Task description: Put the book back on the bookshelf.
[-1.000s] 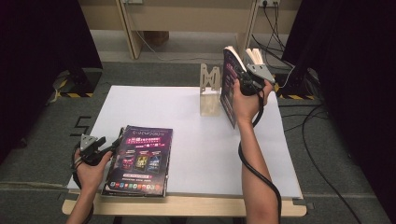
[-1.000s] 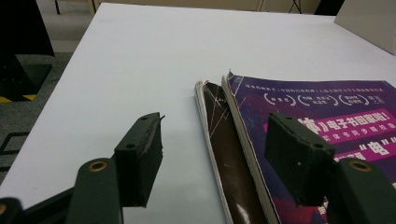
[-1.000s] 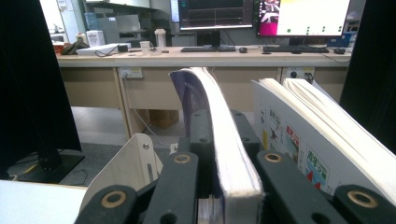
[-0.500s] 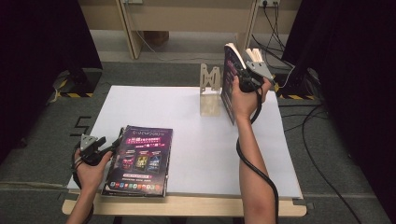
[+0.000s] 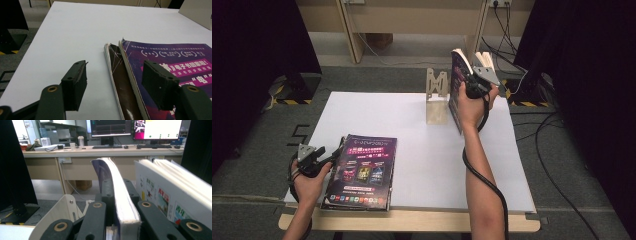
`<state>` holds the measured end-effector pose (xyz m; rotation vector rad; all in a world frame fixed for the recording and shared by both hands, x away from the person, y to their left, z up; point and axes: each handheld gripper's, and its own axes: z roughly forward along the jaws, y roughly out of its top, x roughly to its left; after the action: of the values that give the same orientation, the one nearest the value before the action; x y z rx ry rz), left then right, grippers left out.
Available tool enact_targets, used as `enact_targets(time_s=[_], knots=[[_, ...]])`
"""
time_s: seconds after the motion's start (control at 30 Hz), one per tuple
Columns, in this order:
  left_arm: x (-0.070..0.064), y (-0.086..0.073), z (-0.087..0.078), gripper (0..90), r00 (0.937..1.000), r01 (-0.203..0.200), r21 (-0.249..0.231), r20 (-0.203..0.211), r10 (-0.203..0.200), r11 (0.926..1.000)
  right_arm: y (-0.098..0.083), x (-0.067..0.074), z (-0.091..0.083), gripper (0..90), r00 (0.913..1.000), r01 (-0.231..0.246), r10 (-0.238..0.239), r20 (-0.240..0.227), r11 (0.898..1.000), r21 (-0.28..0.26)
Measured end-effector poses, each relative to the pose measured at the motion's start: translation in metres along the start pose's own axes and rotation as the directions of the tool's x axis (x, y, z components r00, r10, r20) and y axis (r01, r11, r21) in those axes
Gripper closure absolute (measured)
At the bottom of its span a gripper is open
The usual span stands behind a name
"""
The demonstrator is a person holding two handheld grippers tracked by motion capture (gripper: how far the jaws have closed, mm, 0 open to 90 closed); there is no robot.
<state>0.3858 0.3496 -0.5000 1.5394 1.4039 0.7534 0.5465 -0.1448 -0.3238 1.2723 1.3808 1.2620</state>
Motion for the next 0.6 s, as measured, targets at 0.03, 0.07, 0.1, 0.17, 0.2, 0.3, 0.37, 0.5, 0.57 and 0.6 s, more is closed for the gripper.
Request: enact_targets(time_s=[0.03,0.07,0.1,0.17,0.2,0.3,0.37,0.5,0.57,0.6], knots=[[0.0,0.0,0.0,36.3,1.0,0.002,-0.001,0.0,-0.002,1.0,-0.002,0.0,0.0,83.2,1.0,-0.001,0.001,0.001,1.0,0.0],[0.0,0.0,0.0,36.3,1.0,0.002,-0.001,0.0,-0.002,1.0,-0.003,0.0,-0.001,83.2,1.0,0.006,-0.006,0.005,1.0,-0.007],[0.0,0.0,0.0,36.3,1.0,0.002,-0.001,0.0,-0.002,1.0,-0.003,0.0,-0.001,83.2,1.0,0.003,-0.003,0.006,1.0,-0.008],[0.0,0.0,0.0,36.3,1.0,0.001,-0.001,0.0,-0.001,1.0,-0.004,-0.001,-0.002,83.1,0.9999,0.01,-0.01,0.006,1.0,-0.004],[0.0,0.0,0.0,36.3,1.0,-0.001,0.0,0.0,0.001,1.0,-0.004,0.0,-0.004,83.0,0.9999,0.012,-0.012,0.001,1.0,0.003],[0.0,0.0,0.0,36.2,1.0,-0.002,0.0,0.0,0.002,1.0,-0.007,-0.002,-0.007,82.8,0.9998,0.021,-0.021,0.003,1.0,0.005],[-0.001,0.0,0.0,36.2,1.0,-0.005,0.0,-0.002,0.005,1.0,-0.008,-0.002,-0.01,82.7,0.9997,0.026,-0.026,0.003,1.0,0.013],[-0.001,0.0,0.0,36.2,1.0,-0.009,0.0,-0.003,0.009,1.0,-0.007,-0.004,-0.014,82.3,0.9998,0.022,-0.021,-0.005,0.999,0.026],[-0.001,0.0,0.0,36.2,1.0,-0.007,-0.001,-0.003,0.007,1.0,-0.007,-0.005,-0.016,82.0,0.9996,0.026,-0.026,-0.006,0.999,0.032],[-0.001,0.0,0.0,36.2,1.0,-0.006,0.0,-0.003,0.006,1.0,-0.007,-0.005,-0.017,81.7,0.9997,0.025,-0.025,-0.007,0.999,0.032]])
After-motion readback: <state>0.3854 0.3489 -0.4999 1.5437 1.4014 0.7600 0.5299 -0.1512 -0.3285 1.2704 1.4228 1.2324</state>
